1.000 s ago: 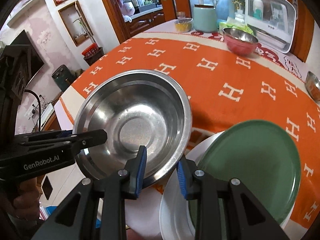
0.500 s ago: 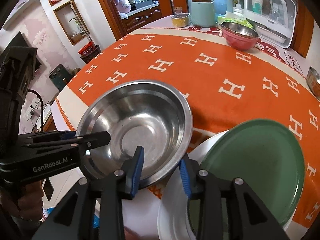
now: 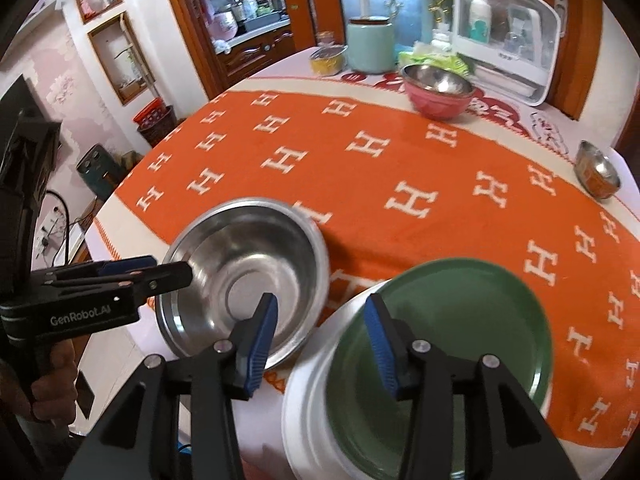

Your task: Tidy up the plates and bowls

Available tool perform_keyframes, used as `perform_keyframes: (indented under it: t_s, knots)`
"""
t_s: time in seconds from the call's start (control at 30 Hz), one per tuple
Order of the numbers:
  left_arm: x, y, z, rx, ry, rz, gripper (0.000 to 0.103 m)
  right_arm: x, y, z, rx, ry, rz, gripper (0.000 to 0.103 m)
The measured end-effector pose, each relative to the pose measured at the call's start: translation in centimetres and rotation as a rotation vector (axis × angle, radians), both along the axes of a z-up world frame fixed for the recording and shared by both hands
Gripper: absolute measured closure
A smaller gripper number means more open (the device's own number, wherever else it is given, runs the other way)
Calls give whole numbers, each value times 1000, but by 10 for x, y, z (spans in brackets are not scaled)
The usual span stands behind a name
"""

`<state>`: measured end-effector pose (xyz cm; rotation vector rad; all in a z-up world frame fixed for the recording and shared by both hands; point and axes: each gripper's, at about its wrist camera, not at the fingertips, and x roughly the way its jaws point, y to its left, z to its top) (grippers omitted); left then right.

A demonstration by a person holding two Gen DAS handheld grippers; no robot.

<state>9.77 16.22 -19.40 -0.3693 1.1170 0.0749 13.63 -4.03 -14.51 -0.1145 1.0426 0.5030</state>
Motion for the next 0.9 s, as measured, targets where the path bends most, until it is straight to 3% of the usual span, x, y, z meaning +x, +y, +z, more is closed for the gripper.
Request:
perform_keyframes:
  t_s: [0.1, 0.23, 0.47, 0.6, 0.73, 0.9]
  knots:
    - [1, 0, 11, 9, -3, -17, 39, 9, -10, 13, 12, 14, -33, 56]
    - [3, -5, 33, 34, -34, -62, 38, 20, -20, 33, 17, 7, -66, 46]
    - [15, -16, 83, 65, -89, -140, 29, 49, -38, 78, 2, -41, -100, 45]
    - [31, -25, 113, 130, -101, -193, 28, 68, -47, 105, -21, -70, -128, 45]
    - [48, -36, 140, 211, -115, -241, 28, 93, -57, 123, -51, -46, -191, 37]
    - [79, -47, 166, 274, -127, -263, 25, 131, -71, 138, -43, -21, -251, 37]
